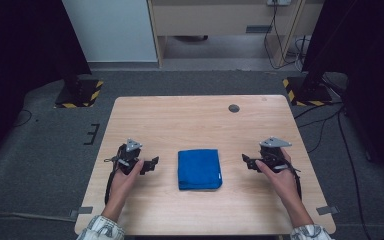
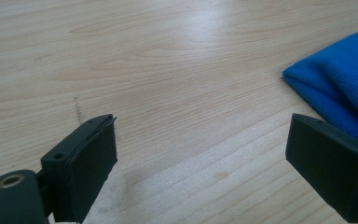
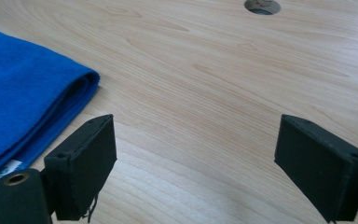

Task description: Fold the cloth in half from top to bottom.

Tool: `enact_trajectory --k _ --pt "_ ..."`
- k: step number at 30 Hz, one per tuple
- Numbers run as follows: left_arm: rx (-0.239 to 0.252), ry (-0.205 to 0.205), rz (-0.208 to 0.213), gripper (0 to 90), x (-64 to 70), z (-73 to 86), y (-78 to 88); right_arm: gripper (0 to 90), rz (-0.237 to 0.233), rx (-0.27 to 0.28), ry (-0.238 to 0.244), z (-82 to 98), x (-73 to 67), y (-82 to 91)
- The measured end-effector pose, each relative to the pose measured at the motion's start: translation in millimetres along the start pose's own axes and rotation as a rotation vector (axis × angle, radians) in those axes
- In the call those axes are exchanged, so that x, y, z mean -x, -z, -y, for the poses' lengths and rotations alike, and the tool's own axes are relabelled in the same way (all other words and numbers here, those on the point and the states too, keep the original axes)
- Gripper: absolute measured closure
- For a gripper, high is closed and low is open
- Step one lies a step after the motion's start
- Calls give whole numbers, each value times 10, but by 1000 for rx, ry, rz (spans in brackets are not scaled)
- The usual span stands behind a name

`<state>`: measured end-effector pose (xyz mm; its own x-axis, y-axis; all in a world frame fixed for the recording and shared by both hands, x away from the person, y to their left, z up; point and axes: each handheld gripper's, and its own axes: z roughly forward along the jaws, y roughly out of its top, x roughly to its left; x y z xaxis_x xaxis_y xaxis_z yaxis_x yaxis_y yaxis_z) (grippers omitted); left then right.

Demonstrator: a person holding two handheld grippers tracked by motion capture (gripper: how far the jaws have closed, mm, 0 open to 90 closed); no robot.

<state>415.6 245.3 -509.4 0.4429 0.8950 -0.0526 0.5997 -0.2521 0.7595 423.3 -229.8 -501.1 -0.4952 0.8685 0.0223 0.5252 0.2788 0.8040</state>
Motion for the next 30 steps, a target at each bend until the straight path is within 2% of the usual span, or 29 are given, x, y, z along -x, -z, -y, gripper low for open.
enact_trajectory --k 7,12,15,23,30 --pt "-16 13 -25 78 -95 30 -9 103 29 -15 -44 61 142 1" --pt "-36 -4 -49 78 -124 49 -26 92 57 -28 -49 108 239 -11" --pt "-37 -4 -51 78 -126 51 -32 90 80 -52 -77 142 309 -15" --pt "-47 -28 -63 77 -130 55 -55 88 90 -54 -93 171 366 -29" --pt "-88 -36 -84 74 -190 94 -141 82 99 -89 -128 225 441 -118"
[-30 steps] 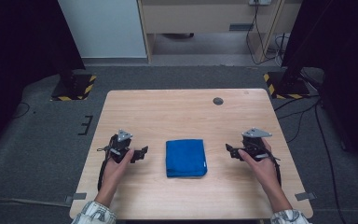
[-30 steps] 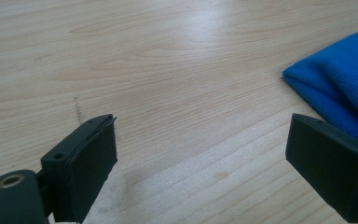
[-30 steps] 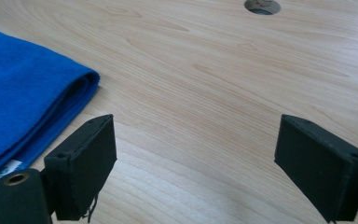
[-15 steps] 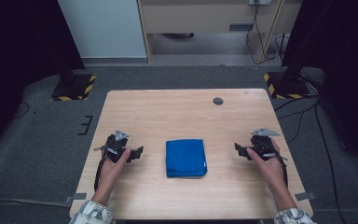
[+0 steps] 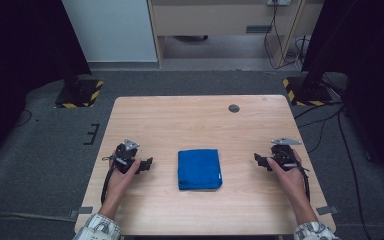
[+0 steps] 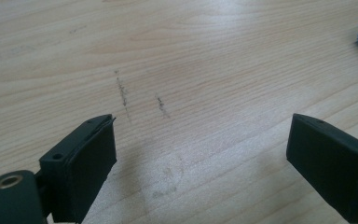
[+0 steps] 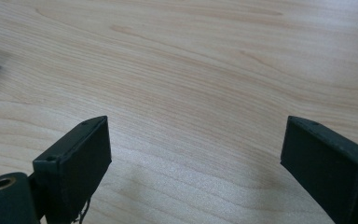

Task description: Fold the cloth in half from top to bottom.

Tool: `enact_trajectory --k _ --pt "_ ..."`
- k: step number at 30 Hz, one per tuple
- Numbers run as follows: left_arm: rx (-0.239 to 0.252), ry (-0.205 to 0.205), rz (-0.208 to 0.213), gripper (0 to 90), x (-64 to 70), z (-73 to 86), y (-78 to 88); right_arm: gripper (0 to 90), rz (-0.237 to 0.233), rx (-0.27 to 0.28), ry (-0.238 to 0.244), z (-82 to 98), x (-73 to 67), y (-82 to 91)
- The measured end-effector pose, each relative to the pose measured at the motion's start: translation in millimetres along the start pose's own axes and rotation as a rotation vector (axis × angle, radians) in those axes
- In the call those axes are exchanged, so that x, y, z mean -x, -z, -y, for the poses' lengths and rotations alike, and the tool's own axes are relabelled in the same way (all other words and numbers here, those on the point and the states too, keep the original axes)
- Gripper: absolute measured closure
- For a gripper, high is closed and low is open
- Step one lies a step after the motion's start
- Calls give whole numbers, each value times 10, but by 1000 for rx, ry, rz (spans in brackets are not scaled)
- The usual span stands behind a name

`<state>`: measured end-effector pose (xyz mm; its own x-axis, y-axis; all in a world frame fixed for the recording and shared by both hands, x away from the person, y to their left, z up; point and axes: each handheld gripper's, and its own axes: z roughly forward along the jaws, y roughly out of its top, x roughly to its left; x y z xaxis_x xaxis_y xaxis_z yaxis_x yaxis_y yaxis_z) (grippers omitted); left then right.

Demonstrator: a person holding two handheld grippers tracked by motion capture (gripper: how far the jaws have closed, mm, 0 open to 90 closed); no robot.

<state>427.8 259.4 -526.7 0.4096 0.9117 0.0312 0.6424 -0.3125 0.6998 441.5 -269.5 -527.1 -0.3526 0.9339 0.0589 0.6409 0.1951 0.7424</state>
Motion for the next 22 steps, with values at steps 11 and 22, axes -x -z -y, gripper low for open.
enact_trajectory --k 11,22 --pt "1 7 28 26 4 57 -93 50 35 -34 17 56 -62 -122" --pt "-3 7 32 0 12 48 -106 30 13 -50 72 71 -150 -123"
